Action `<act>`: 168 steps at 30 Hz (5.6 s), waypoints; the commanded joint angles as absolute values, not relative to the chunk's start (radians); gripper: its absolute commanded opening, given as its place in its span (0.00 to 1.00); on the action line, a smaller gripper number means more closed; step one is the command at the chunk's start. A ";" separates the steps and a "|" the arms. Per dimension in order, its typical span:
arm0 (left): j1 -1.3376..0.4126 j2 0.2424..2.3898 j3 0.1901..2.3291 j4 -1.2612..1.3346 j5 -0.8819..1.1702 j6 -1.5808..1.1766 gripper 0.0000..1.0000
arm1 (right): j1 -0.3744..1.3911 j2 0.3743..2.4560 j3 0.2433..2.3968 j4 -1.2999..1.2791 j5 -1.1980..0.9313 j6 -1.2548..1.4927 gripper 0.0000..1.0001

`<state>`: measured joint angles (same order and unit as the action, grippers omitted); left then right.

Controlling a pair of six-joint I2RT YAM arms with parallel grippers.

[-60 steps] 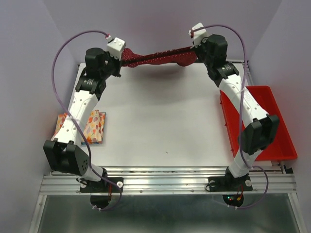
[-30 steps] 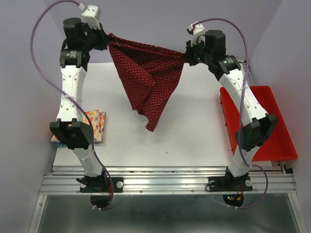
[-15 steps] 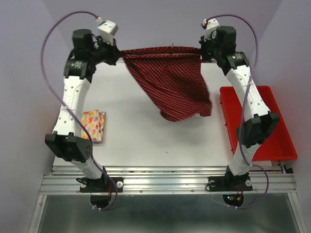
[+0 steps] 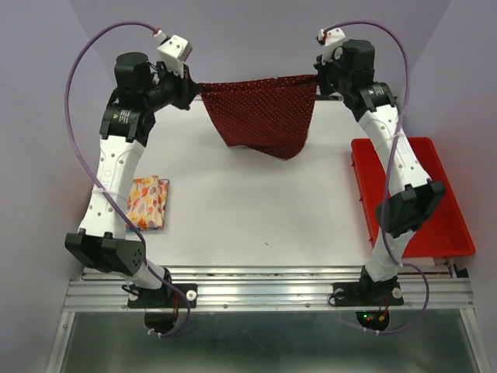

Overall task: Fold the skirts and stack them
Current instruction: Flatten the skirt out

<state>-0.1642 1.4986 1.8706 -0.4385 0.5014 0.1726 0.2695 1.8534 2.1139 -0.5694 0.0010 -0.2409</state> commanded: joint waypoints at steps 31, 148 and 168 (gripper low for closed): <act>-0.189 1.615 1.879 -0.192 0.248 0.078 0.00 | 0.244 1.958 2.270 -0.273 0.222 -0.305 0.01; -0.121 2.402 2.108 -0.480 0.258 0.528 0.34 | 0.752 2.243 1.600 -0.529 -0.371 0.075 0.33; -0.041 2.163 1.907 -0.615 0.319 1.124 0.04 | 0.761 2.231 1.396 -0.634 -0.227 -0.058 0.26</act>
<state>-0.0818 2.2711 1.8973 -0.5396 0.2920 0.9455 0.7483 2.1399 1.5208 -0.4263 -0.3855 0.0257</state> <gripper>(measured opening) 0.027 0.265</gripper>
